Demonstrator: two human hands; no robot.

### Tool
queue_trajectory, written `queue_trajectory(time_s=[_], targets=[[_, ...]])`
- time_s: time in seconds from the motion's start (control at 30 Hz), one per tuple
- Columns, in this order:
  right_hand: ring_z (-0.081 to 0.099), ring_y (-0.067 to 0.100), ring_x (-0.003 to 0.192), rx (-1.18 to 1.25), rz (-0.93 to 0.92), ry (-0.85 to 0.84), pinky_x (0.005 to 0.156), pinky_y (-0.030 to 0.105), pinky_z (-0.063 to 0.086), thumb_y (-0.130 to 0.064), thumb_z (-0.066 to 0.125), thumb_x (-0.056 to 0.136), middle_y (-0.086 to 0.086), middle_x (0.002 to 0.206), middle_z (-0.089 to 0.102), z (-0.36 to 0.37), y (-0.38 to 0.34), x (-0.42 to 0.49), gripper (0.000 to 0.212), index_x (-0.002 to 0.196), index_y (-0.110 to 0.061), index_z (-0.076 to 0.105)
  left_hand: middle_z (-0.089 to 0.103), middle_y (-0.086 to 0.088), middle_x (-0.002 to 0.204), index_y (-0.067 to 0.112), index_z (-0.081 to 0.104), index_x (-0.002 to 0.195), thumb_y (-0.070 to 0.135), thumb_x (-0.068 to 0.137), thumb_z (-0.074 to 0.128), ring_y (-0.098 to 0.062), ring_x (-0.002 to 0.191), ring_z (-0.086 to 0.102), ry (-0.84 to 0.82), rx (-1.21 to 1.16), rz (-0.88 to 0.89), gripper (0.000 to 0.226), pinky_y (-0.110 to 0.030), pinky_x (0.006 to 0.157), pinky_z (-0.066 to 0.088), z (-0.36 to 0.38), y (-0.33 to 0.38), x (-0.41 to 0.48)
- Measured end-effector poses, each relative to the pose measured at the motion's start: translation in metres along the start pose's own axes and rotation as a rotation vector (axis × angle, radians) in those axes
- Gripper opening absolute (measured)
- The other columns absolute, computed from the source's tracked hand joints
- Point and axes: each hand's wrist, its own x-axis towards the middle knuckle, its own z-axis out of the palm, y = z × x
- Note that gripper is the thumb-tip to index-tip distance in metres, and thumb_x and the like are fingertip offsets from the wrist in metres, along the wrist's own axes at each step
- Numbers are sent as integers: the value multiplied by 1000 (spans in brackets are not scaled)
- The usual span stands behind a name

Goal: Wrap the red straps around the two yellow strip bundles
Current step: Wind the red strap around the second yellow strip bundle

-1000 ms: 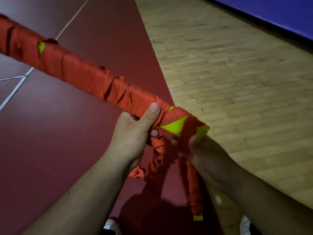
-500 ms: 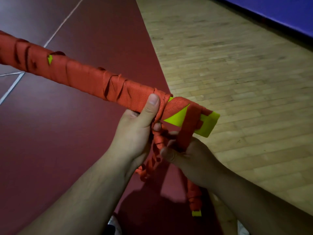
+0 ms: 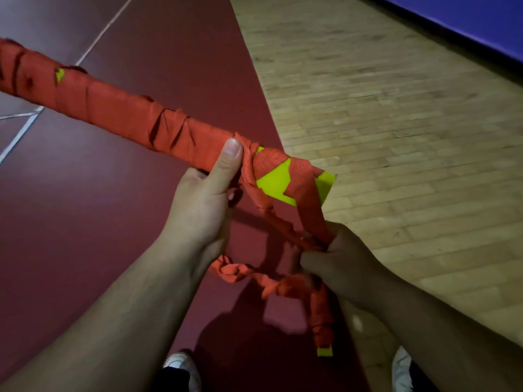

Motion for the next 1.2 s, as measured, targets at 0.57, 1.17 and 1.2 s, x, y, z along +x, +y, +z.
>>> queue_trajectory(time_s=[0.57, 1.17, 1.2], targets=[[60, 8, 62, -266, -81, 83, 65, 24, 47, -20, 76, 76, -4, 69, 68, 11, 0, -5, 12, 80, -18, 65, 75, -3, 102, 18, 68, 94, 43, 73, 69, -21, 105, 70, 31, 57, 80, 33, -47, 102, 51, -7, 6, 1], [70, 28, 68, 262, 59, -51, 63, 38, 57, -9, 71, 85, 23, 95, 73, 18, -13, -6, 21, 102, -5, 60, 73, -3, 92, 12, 68, 91, 34, 78, 68, -14, 89, 70, -12, 52, 180, 25, -29, 77, 56, -7, -7, 5], [67, 28, 64, 262, 50, -62, 60, 37, 53, -26, 72, 83, 21, 92, 74, 18, -15, -6, 27, 102, -11, 60, 70, -6, 93, 10, 68, 94, 33, 80, 68, -16, 88, 68, -18, 61, 196, 27, -30, 77, 55, -8, -9, 5]])
